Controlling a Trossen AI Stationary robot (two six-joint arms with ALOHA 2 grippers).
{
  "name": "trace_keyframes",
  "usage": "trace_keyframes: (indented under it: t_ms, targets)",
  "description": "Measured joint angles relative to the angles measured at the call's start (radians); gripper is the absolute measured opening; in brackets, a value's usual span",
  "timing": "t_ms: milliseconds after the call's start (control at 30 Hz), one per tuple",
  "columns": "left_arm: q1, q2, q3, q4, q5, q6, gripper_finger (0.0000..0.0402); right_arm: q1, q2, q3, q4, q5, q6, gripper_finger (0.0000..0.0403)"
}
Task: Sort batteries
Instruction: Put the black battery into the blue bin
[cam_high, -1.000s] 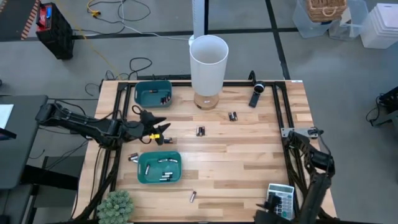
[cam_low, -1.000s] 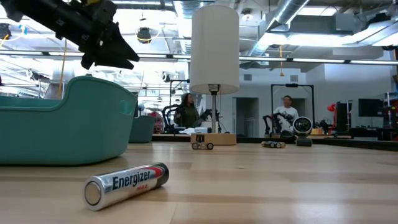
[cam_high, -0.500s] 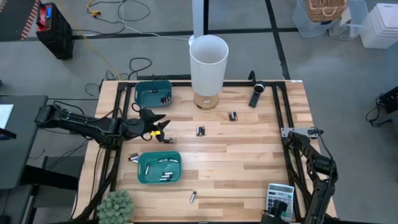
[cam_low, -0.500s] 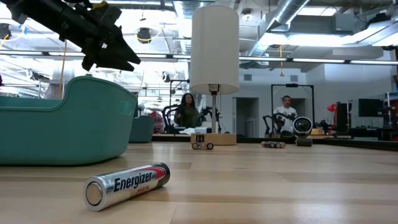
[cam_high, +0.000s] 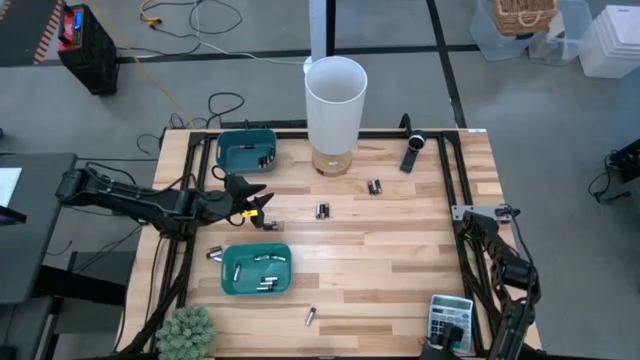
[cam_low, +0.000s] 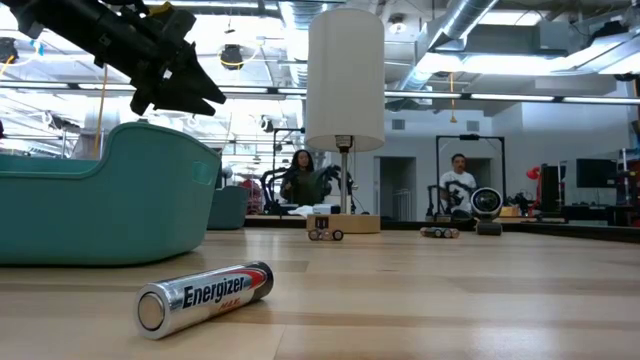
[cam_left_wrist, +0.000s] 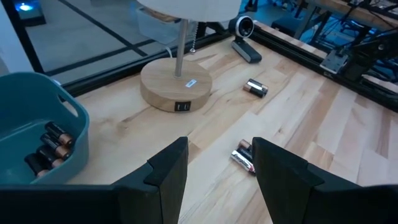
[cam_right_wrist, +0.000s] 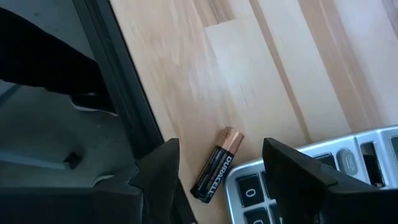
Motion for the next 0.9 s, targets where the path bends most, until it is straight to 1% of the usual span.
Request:
trace_keyframes:
  t_ms: [167,467,700,800,900]
  targets:
    - [0.0,0.0,0.0,-0.001,0.0,0.002,0.0173,-0.002,0.012,0.0,0.001,0.0,0.0,0.0249]
    - [0.0,0.0,0.0,-0.001,0.001,0.006,0.0173,-0.015,0.044,-0.013,0.009,-0.038,-0.003,0.0249]
    - [0.0,0.0,0.0,-0.001,0.001,0.006,0.0173,-0.018,0.046,-0.012,0.01,-0.046,-0.004,0.0248]
    - [0.0,0.0,0.0,-0.001,0.001,0.007,0.0173,-0.022,0.046,-0.012,0.011,-0.061,-0.01,0.0242]
    - [0.0,0.0,0.0,0.0,0.001,0.007,0.0173,-0.025,0.046,-0.011,0.022,-0.07,-0.024,0.0226]
